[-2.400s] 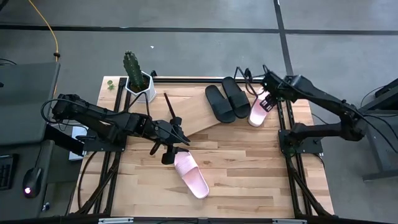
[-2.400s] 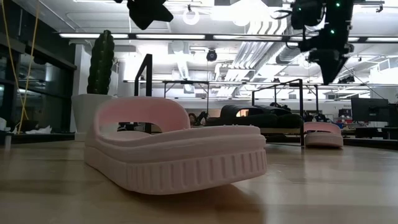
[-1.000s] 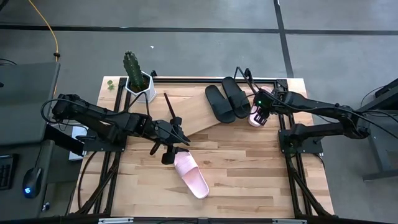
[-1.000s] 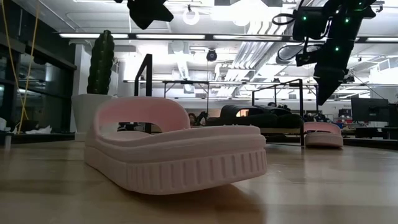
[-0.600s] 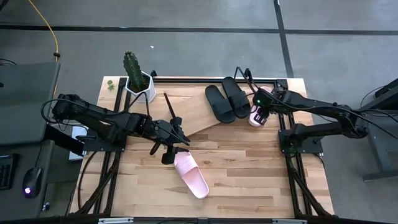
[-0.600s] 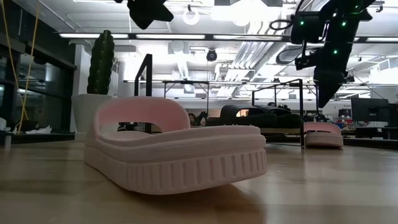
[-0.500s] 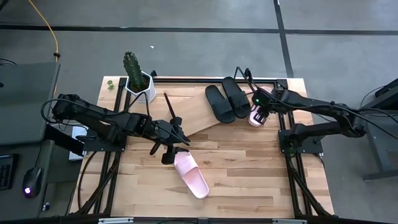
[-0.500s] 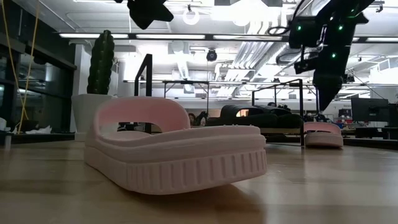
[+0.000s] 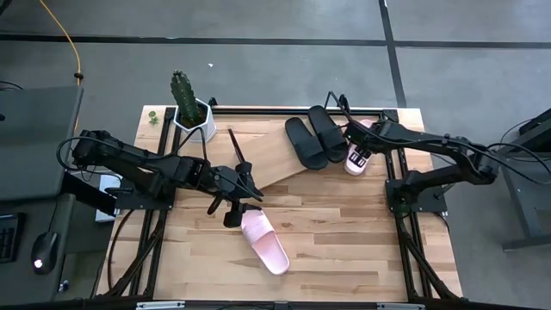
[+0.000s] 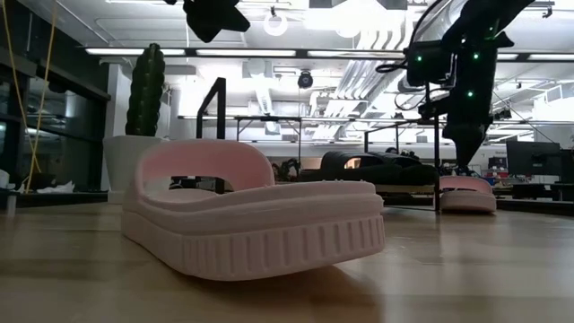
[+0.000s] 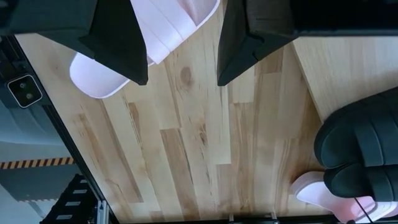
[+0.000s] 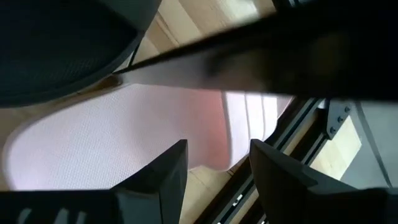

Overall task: Pick and place slides into the shelf
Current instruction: Put the top pink slide on the shelf

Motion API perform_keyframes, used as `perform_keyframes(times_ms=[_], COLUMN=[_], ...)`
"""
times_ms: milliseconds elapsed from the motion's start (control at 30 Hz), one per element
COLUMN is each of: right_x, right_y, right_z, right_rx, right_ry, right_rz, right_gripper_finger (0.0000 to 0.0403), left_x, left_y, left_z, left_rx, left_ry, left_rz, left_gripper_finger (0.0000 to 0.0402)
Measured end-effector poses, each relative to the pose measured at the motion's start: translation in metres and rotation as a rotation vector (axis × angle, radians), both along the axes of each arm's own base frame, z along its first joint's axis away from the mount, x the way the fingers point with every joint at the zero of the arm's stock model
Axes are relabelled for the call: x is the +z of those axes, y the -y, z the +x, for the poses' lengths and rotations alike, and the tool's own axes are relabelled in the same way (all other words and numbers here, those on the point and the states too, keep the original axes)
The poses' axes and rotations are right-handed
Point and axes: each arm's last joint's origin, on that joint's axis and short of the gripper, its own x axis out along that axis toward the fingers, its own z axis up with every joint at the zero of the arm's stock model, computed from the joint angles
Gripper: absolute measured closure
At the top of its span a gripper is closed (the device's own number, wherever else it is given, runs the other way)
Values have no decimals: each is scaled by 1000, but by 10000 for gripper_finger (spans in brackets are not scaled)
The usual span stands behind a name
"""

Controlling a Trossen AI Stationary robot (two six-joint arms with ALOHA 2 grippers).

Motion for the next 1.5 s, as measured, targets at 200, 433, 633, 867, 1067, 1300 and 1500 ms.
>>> perform_keyframes(times_ms=[200,433,633,867,1067,1300,1500], right_x=[8,25,27,22,6,-12,-17], right_y=[-10,-15,-9,8,21,31,33], right_z=[-6,-16,-22,-29,-26,-21,-18], right_rx=[35,21,-52,-174,-212,-241,-201], right_ry=[35,124,118,58,-21,-112,-90], right_rz=[7,-67,-118,-131,-67,-11,70], right_gripper_finger=[240,240,240,240,240,240,240], left_x=[0,0,0,0,0,0,0], left_y=[0,0,0,0,0,0,0], left_z=[0,0,0,0,0,0,0], left_rx=[0,-4,-5,-4,-5,-5,-5], left_ry=[0,0,0,0,0,-1,-2], left_rz=[0,5,6,6,6,6,6], left_gripper_finger=[224,224,224,224,224,224,224])
